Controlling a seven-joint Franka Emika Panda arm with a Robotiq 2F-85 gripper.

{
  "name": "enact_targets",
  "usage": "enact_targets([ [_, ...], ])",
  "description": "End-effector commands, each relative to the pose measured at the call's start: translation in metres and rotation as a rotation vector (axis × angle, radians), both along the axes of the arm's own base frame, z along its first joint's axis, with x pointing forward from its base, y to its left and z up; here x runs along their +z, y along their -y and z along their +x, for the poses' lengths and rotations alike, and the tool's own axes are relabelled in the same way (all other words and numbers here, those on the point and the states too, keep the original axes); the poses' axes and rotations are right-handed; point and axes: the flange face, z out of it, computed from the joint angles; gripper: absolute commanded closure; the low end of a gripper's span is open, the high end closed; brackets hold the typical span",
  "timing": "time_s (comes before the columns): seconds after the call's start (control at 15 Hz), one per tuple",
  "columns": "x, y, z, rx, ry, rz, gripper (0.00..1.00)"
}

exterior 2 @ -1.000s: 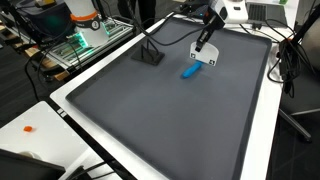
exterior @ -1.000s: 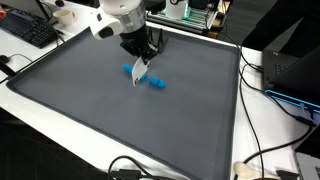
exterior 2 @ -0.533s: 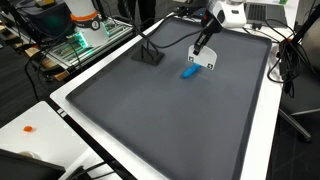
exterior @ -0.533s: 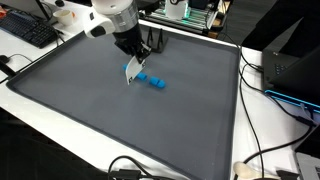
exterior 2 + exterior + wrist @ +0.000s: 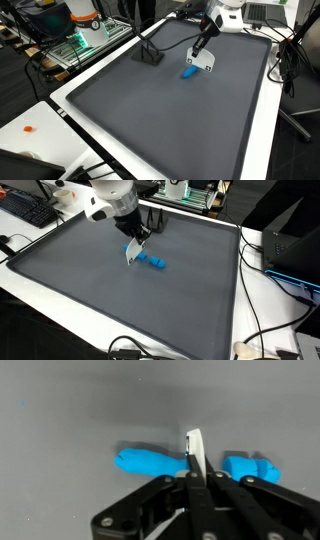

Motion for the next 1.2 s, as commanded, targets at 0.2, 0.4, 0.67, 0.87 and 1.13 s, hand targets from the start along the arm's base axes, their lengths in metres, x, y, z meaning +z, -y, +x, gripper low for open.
enact_targets([
  [0.2,-0.019,0.004,-0.004,-0.006,-0.038,-0.02,0.99],
  [0.4,-0.025,0.004,-0.005,-0.006,-0.048,-0.02,0.99],
  [0.67,-0.031,0.004,-0.006,-0.006,-0.058,-0.018,0.99],
  [0.87,-0.036,0.004,-0.007,-0.007,-0.066,-0.018,0.99],
  [1.13,-0.039,0.003,-0.008,-0.005,-0.074,-0.012,0.99],
])
